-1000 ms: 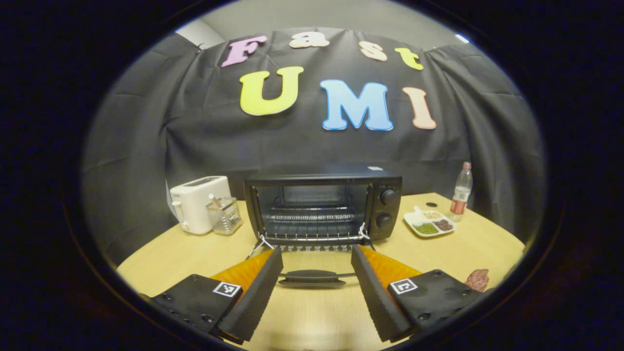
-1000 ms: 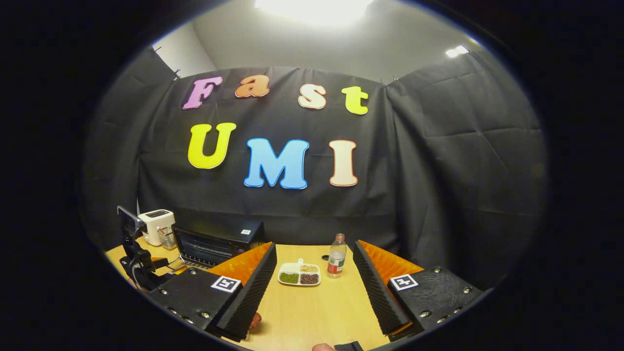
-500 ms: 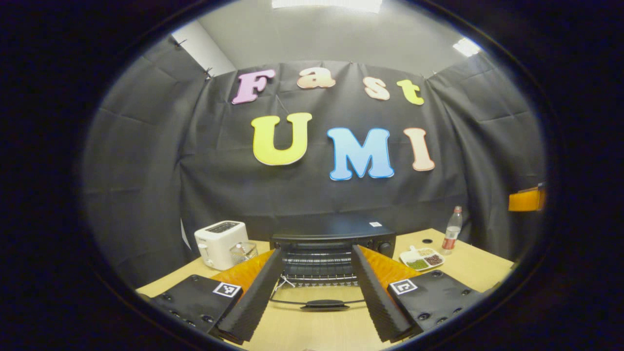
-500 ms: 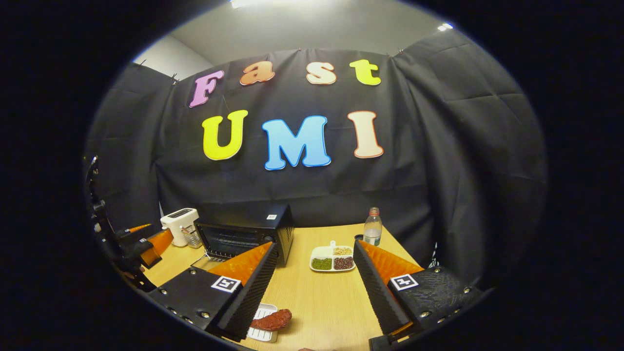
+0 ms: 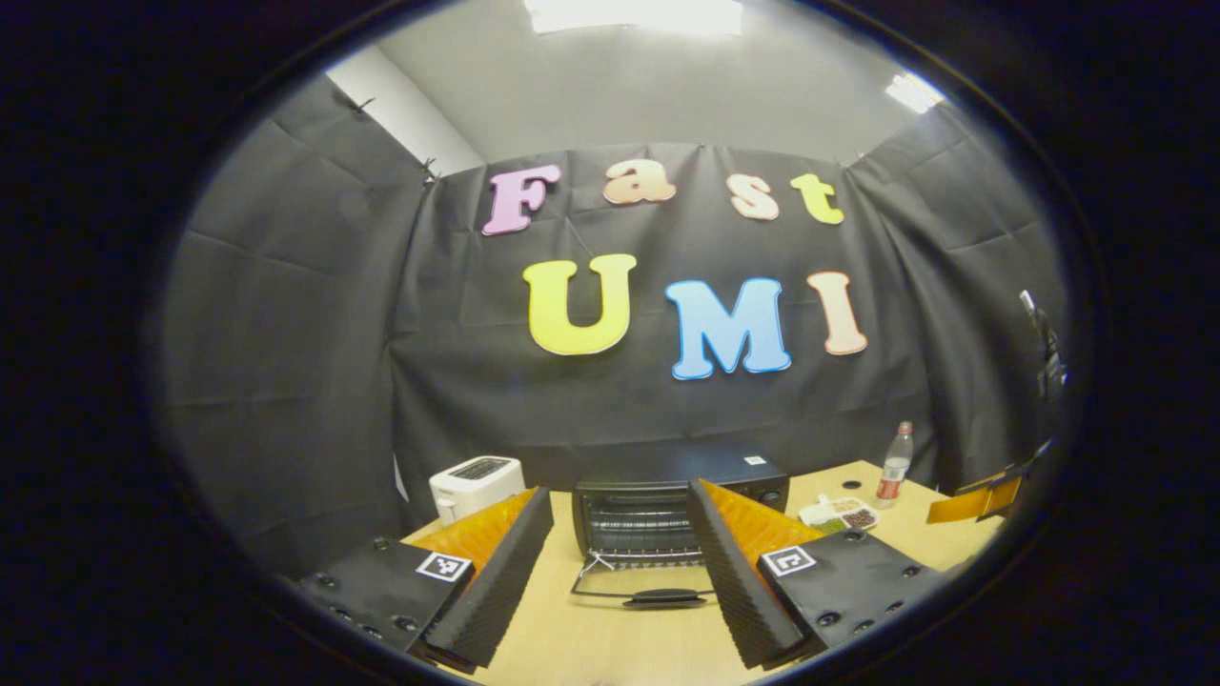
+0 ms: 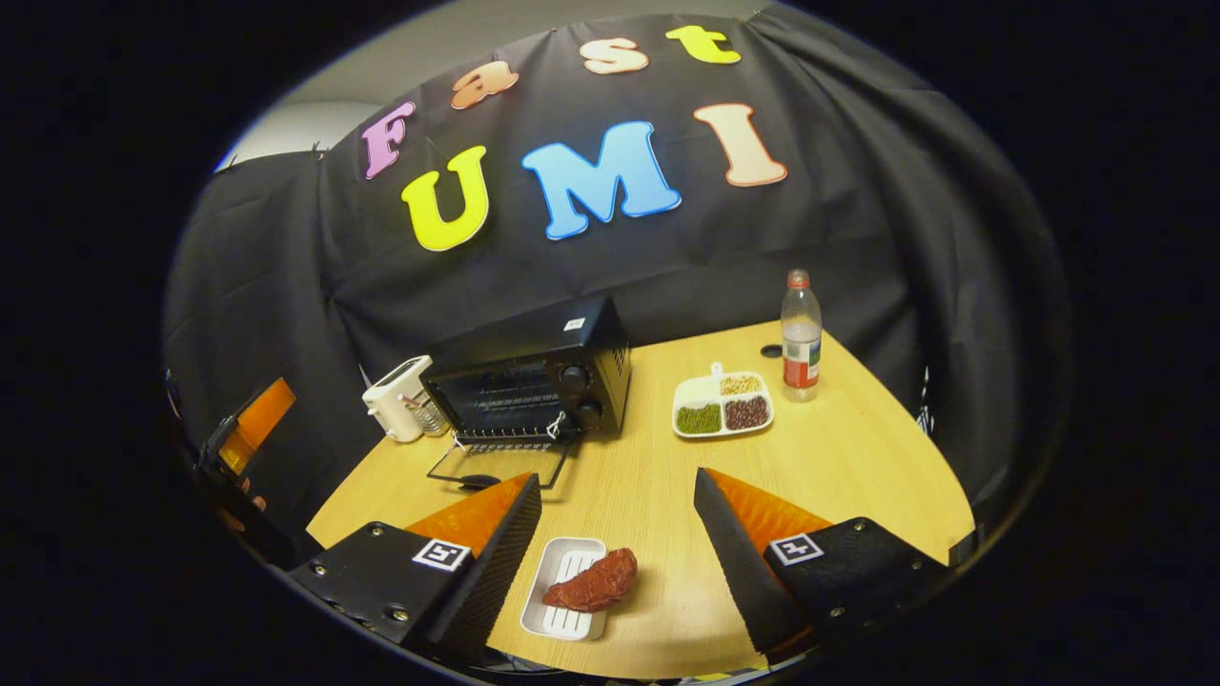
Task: Open the electric oven with the left hand, put the food in, and close the electric oven.
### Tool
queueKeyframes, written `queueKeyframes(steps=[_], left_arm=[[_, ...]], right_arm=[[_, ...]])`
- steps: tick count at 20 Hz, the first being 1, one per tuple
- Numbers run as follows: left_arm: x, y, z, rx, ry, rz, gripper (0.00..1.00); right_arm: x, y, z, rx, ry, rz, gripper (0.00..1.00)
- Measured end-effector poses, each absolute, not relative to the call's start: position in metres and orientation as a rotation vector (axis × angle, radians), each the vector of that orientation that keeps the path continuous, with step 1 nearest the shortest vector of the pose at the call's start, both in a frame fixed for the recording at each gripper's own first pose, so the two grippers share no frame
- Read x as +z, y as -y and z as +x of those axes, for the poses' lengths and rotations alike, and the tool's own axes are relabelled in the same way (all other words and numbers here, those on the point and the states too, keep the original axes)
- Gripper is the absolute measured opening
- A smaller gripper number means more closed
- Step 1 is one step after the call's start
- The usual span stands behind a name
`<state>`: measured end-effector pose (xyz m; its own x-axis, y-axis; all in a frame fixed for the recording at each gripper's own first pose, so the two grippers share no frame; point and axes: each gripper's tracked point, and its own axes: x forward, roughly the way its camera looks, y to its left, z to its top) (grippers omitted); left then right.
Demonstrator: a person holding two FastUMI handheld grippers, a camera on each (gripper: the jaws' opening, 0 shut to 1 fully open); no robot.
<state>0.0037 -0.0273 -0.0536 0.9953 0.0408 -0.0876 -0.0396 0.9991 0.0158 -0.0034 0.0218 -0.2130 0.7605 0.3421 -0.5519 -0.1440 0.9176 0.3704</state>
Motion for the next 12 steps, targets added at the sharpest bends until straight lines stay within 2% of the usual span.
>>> queueKeyframes(steps=[10,12], left_arm=[[-0.045,-0.01,-0.04,0.17,-0.092,0.039,0.99],[-0.046,-0.014,-0.05,0.193,-0.101,0.038,0.99]], right_arm=[[-0.291,-0.043,-0.022,0.304,-0.938,0.525,0.98],[-0.302,-0.047,-0.029,0.304,-0.992,0.582,0.93]])
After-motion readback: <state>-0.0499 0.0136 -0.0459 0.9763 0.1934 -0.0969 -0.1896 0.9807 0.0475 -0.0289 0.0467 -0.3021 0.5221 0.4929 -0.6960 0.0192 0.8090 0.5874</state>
